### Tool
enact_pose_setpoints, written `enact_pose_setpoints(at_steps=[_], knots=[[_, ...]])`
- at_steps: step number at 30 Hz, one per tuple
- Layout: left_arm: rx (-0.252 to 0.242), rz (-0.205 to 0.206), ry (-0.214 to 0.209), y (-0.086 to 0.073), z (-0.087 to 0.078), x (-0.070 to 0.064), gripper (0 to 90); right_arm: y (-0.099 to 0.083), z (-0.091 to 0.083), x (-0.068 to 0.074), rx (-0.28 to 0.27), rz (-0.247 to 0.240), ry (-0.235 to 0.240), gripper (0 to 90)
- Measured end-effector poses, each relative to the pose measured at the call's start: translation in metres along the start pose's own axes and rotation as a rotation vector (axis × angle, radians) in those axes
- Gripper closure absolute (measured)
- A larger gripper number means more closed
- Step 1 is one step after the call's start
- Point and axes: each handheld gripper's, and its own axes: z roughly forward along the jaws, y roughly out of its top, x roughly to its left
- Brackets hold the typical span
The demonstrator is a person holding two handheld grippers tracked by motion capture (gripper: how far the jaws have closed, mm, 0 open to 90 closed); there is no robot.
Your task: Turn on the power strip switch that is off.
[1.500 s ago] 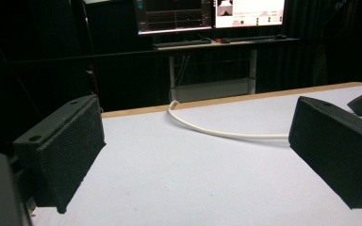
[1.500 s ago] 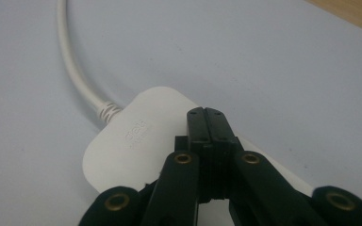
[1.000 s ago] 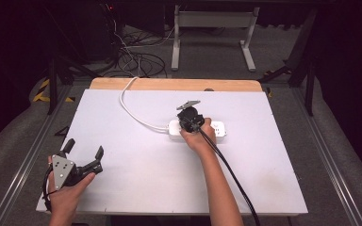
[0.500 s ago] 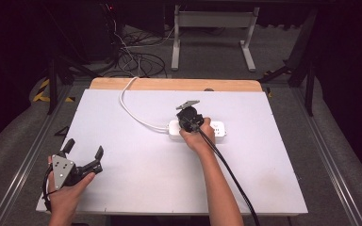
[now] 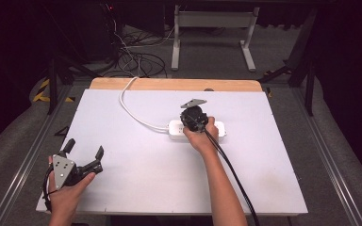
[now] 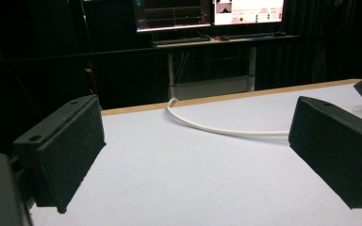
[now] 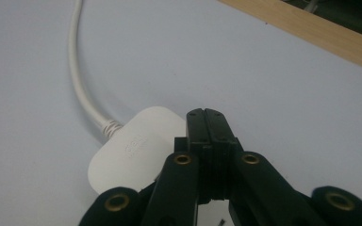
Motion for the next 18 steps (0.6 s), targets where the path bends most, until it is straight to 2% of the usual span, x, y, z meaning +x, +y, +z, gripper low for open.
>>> enact_pose_setpoints(at_steps=[10,11,15,16,18], knots=[[0.003,0.007,-0.004,0.0,0.0,-0.001,4.8,-0.003,-0.014,-0.008,-0.053,0.007,0.01,90.0],[0.002,0.007,-0.005,0.0,0.0,-0.001,4.9,-0.004,-0.018,-0.008,-0.066,0.006,0.014,87.2],[0.004,0.009,-0.005,0.0,0.0,-0.001,4.9,-0.006,-0.024,-0.009,-0.084,0.006,0.019,85.6],[0.004,0.009,-0.005,0.0,0.0,-0.001,4.9,-0.007,-0.03,-0.011,-0.107,0.013,0.026,83.8],[0.004,0.008,-0.005,0.0,0.0,-0.001,4.9,-0.007,-0.033,-0.012,-0.118,0.021,0.034,82.4]])
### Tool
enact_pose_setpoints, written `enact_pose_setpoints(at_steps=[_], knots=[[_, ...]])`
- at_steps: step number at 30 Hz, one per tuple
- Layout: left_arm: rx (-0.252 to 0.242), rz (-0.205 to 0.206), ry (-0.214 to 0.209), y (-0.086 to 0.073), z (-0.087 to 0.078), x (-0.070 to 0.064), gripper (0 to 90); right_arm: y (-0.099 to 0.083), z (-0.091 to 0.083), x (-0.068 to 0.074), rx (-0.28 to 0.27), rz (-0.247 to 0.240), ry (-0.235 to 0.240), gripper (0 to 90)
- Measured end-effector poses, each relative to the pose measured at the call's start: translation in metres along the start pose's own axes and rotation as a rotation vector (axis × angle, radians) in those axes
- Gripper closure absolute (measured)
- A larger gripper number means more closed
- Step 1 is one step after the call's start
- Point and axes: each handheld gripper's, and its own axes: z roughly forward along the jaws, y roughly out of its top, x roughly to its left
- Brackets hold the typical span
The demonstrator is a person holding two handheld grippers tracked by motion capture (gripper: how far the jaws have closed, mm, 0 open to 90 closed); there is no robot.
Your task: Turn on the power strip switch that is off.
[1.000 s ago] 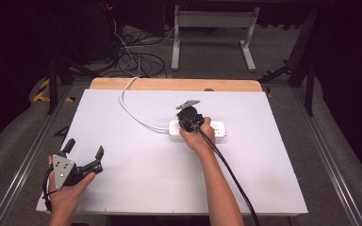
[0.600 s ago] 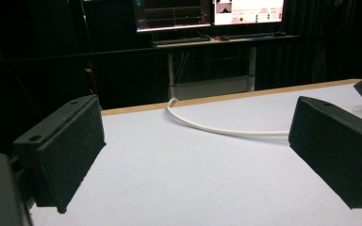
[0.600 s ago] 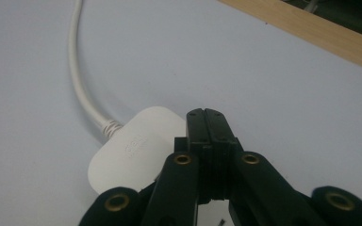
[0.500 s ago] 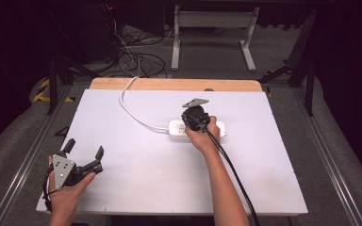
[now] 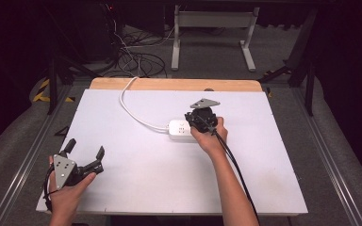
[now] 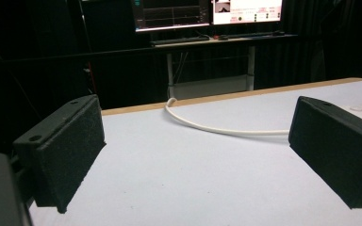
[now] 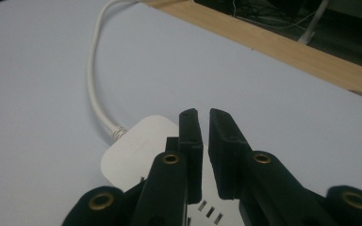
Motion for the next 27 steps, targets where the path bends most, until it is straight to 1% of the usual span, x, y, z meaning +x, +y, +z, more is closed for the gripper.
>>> enact_pose_setpoints(at_steps=[1,2,3,4,5,6,8,9,10,12,13,15,17,19,20,22,23,25,26,27], knots=[[0.0,0.002,0.0,0.0,0.0,0.0,4.9,0.0,-0.007,-0.003,-0.026,0.015,0.003,79.5],[-0.001,0.003,0.0,0.0,0.0,0.0,4.9,-0.001,-0.011,-0.004,-0.038,0.017,0.005,79.2],[-0.001,0.003,0.0,0.0,0.0,0.0,4.9,-0.001,-0.011,-0.004,-0.038,0.017,0.005,79.2],[0.0,0.003,0.0,0.0,0.0,0.0,4.9,-0.002,-0.018,-0.006,-0.045,0.008,0.008,77.7],[0.0,0.004,0.0,0.0,0.0,0.0,4.9,-0.002,-0.018,-0.006,-0.045,0.008,0.008,77.7],[0.001,0.003,0.001,0.0,0.0,0.0,4.9,-0.005,-0.026,-0.009,-0.059,0.009,0.006,74.1],[0.001,0.004,0.001,0.0,0.0,0.0,4.9,-0.008,-0.034,-0.014,-0.078,0.013,-0.001,69.1],[0.001,0.006,0.001,0.0,0.0,0.0,4.9,-0.009,-0.038,-0.016,-0.087,0.014,-0.006,67.2],[0.001,0.006,0.001,0.0,0.0,0.0,4.9,-0.009,-0.038,-0.016,-0.087,0.014,-0.006,67.2],[0.002,0.005,-0.002,0.0,0.0,-0.001,4.9,-0.014,-0.045,-0.02,-0.115,0.031,-0.005,63.4],[0.003,0.003,-0.003,0.0,0.0,-0.001,4.9,-0.019,-0.051,-0.024,-0.136,0.033,-0.004,61.0],[0.004,0.008,-0.003,0.0,0.0,-0.001,4.9,-0.022,-0.054,-0.025,-0.139,0.028,-0.002,59.7],[0.005,0.009,-0.003,0.0,-0.001,-0.001,4.9,-0.027,-0.06,-0.028,-0.151,0.028,-0.004,56.2],[0.005,0.01,-0.003,0.0,-0.001,-0.002,4.8,-0.033,-0.068,-0.033,-0.179,0.045,-0.003,50.0],[0.004,0.01,-0.004,0.0,-0.001,-0.002,4.8,-0.033,-0.068,-0.033,-0.179,0.045,-0.003,50.0],[0.008,0.01,-0.008,-0.001,-0.001,-0.003,4.8,-0.038,-0.074,-0.036,-0.199,0.048,-0.003,47.3],[0.008,0.013,-0.007,-0.001,0.0,-0.003,4.8,-0.041,-0.078,-0.037,-0.213,0.046,-0.004,45.5],[0.009,0.014,-0.007,-0.001,0.0,-0.003,4.8,-0.046,-0.086,-0.041,-0.243,0.05,-0.009,37.7],[0.009,0.014,-0.007,-0.001,0.0,-0.003,4.8,-0.048,-0.09,-0.043,-0.258,0.053,-0.011,36.0],[0.01,0.016,-0.007,-0.001,0.0,-0.003,4.8,-0.053,-0.098,-0.047,-0.287,0.051,-0.016,34.7]])
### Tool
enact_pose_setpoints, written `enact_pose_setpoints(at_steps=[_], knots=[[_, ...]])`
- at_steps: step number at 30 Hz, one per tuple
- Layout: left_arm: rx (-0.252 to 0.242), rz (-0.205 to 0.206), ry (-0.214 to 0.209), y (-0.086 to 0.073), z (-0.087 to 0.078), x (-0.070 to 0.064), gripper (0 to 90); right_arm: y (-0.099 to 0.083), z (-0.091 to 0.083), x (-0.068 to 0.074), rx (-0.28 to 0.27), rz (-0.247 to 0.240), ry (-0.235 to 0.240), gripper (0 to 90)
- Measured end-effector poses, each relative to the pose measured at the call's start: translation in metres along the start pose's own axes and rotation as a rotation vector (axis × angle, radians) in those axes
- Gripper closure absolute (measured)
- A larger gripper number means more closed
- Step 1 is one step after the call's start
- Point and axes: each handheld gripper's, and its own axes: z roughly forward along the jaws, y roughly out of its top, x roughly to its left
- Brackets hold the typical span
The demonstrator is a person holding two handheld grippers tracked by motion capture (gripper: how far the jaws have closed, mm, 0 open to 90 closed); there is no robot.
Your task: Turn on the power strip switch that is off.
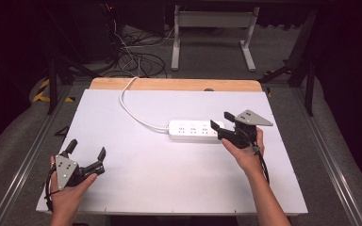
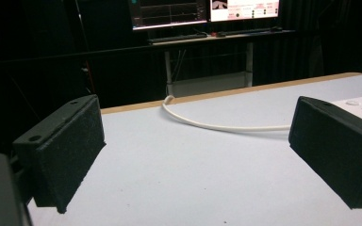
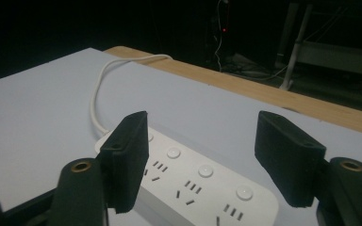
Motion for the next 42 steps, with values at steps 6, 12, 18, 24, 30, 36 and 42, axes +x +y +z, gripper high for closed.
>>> enact_pose_setpoints(at_steps=[6,12,18,24,30,36,42], knots=[[0.004,0.002,0.001,0.0,0.001,-0.001,4.8,-0.005,-0.019,-0.008,-0.052,0.012,-0.003,33.3],[0.005,0.006,-0.005,0.0,0.001,-0.002,4.7,-0.012,-0.038,-0.015,-0.124,0.023,-0.018,27.5],[0.001,0.007,-0.006,0.0,0.001,-0.002,4.7,-0.02,-0.051,-0.015,-0.194,0.005,-0.034,12.1],[-0.006,0.004,-0.009,0.001,0.002,-0.003,4.6,-0.031,-0.058,-0.012,-0.215,0.021,-0.041,8.5],[-0.012,-0.007,-0.006,0.002,0.002,-0.002,4.6,-0.035,-0.059,-0.008,-0.241,0.016,-0.059,7.4],[-0.013,-0.023,-0.016,0.001,0.004,-0.004,4.6,-0.04,-0.058,-0.015,-0.229,0.048,-0.096,6.1],[-0.021,-0.032,-0.01,0.002,0.004,-0.002,4.6,-0.042,-0.059,-0.018,-0.217,0.038,-0.117,7.3]])
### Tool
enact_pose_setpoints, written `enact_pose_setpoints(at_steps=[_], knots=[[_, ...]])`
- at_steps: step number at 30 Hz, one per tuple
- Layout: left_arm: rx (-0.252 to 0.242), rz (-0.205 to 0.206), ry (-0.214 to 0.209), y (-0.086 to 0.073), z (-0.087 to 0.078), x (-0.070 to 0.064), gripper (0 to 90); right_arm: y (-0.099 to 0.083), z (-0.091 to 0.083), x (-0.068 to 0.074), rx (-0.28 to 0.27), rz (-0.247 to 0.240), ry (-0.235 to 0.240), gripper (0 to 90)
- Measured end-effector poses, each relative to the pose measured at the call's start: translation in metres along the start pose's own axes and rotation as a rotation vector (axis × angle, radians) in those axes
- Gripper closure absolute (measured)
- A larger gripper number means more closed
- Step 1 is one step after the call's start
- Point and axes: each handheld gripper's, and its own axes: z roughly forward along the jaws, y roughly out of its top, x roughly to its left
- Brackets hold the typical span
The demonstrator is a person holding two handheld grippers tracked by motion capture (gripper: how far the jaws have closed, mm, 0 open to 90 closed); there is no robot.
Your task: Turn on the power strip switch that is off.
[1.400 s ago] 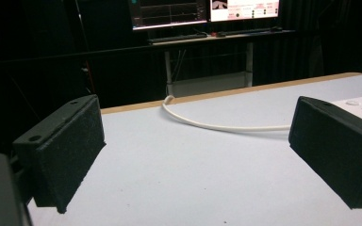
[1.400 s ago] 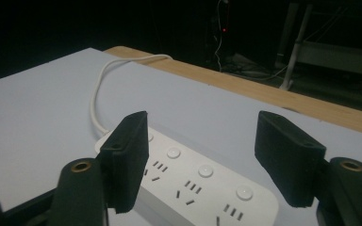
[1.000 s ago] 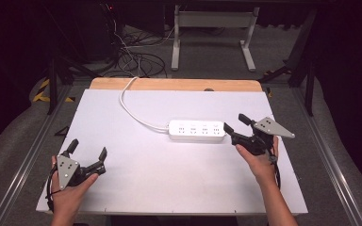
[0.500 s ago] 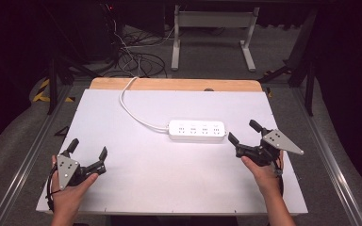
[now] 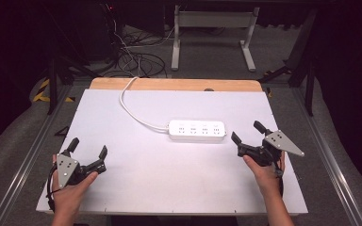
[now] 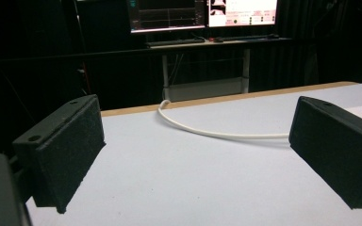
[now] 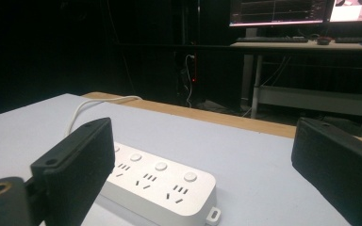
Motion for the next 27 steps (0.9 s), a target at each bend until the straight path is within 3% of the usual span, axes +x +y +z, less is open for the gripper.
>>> enact_pose_setpoints(at_steps=[10,27], knots=[[0.001,0.002,-0.001,0.0,0.0005,-0.0004,4.7,0.0001,-0.0042,-0.0034,-0.014,0.008,-0.001,8.8],[0.003,-0.002,-0.002,-0.0005,0.0006,-0.0004,4.7,-0.0023,-0.0021,-0.0031,0.01,-0.002,-0.002,9.6]])
